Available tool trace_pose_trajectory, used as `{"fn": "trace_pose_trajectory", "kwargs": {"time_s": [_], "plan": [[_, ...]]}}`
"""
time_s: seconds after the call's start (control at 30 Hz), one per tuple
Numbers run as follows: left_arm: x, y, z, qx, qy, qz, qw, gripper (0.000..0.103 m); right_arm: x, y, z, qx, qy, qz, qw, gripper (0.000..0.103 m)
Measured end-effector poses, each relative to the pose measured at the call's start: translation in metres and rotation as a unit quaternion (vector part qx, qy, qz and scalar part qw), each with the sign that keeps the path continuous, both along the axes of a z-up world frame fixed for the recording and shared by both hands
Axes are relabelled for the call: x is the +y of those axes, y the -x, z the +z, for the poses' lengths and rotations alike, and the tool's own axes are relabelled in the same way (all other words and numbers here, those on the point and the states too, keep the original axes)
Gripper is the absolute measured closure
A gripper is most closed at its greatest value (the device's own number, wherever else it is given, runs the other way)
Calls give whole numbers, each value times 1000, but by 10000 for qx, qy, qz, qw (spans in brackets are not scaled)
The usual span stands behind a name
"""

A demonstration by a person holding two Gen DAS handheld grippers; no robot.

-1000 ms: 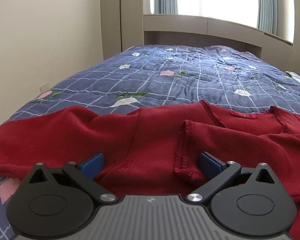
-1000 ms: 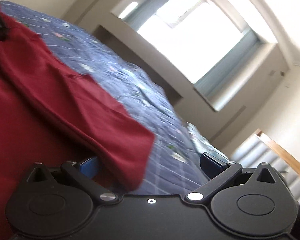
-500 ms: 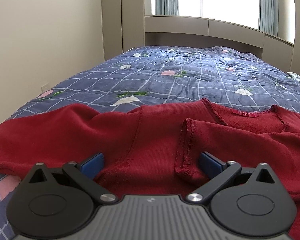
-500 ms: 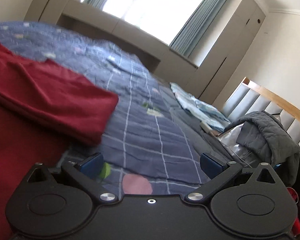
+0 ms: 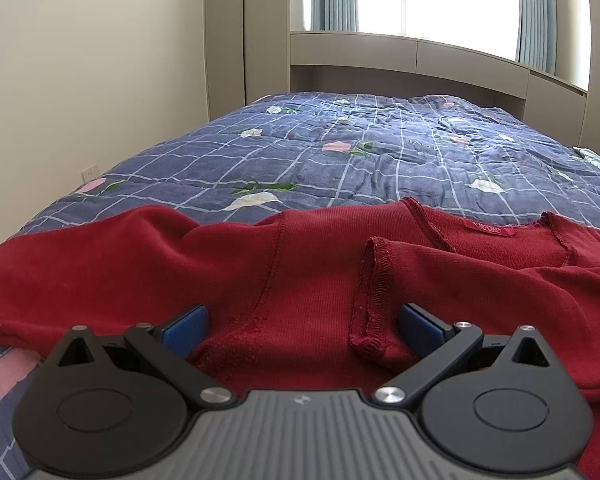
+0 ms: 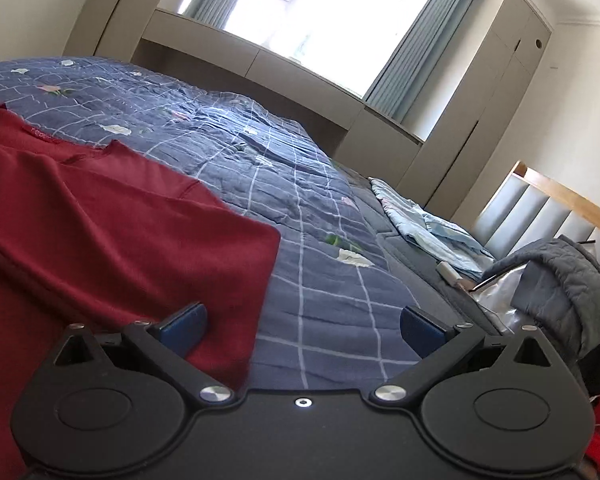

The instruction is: Fold small clothes

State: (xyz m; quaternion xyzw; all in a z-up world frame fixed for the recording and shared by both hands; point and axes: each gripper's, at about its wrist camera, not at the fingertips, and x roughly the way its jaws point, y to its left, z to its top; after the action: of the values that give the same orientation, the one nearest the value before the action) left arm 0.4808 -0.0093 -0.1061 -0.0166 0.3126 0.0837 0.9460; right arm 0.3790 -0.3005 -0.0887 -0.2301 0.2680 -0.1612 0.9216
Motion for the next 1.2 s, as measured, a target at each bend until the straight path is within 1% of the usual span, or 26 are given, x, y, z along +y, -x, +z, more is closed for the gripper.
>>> {"fn": "trace_pose_trajectory", "kwargs": {"time_s": [0.07, 0.13, 0.23, 0.3, 0.33, 0.4, 0.47, 0.53, 0.6, 0.73, 0.8, 0.87, 0.93, 1.0, 1.03, 1.07, 1.13, 1.2], "plan": [[0, 0, 0, -1, 3, 0, 10000, 0, 6, 0, -3, -14, 165, 9, 9999, 1], [0, 0, 0, -3, 4, 0, 10000, 0, 14, 2, -9, -84, 441, 8, 9990, 1], [1, 0, 0, -4, 8, 0, 10000, 0, 25, 5, -20, -244, 982, 16, 9949, 1], [1, 0, 0, -5, 8, 0, 10000, 0, 29, 6, -23, -319, 1228, 28, 9919, 1], [1, 0, 0, -7, 16, 0, 10000, 0, 30, 6, -24, -335, 1274, 32, 9913, 1], [3, 1, 1, -23, 100, -13, 9999, 0, 27, 5, -22, -316, 1179, 29, 9925, 1], [9, 2, 4, -31, 270, -59, 9996, 0, 22, 4, -19, -292, 996, 28, 9946, 1], [20, 7, 11, -21, 510, -193, 9985, 0, 19, 4, -17, -272, 881, 31, 9957, 1], [34, 17, 21, -42, 672, -170, 9976, 0, 21, 4, -18, -276, 853, 25, 9960, 1], [78, 43, 41, -199, 920, 324, 9950, 0, 25, 3, -19, -267, 992, 54, 9947, 1], [109, 52, 49, -151, 1059, 634, 9922, 0, 23, 4, -11, -196, 878, 149, 9958, 1], [146, 61, 57, -93, 1205, 1030, 9873, 0, 23, 7, 3, -109, 649, 274, 9975, 1], [180, 71, 63, -97, 1336, 1432, 9806, 0, 27, 14, 19, -86, 358, 347, 9987, 1], [217, 83, 64, -78, 1380, 1994, 9701, 0, 36, 26, 34, -59, -1, 530, 9986, 1], [232, 88, 62, -55, 1421, 2197, 9651, 0, 41, 31, 41, -10, -181, 648, 9977, 1], [250, 94, 58, -7, 1531, 2431, 9578, 0, 48, 38, 46, 54, -361, 797, 9961, 0], [279, 103, 47, 60, 1780, 2693, 9464, 0, 64, 51, 52, 190, -635, 1114, 9916, 1], [303, 107, 37, 97, 1988, 2823, 9384, 0, 78, 63, 54, 269, -830, 1350, 9870, 1]]}}
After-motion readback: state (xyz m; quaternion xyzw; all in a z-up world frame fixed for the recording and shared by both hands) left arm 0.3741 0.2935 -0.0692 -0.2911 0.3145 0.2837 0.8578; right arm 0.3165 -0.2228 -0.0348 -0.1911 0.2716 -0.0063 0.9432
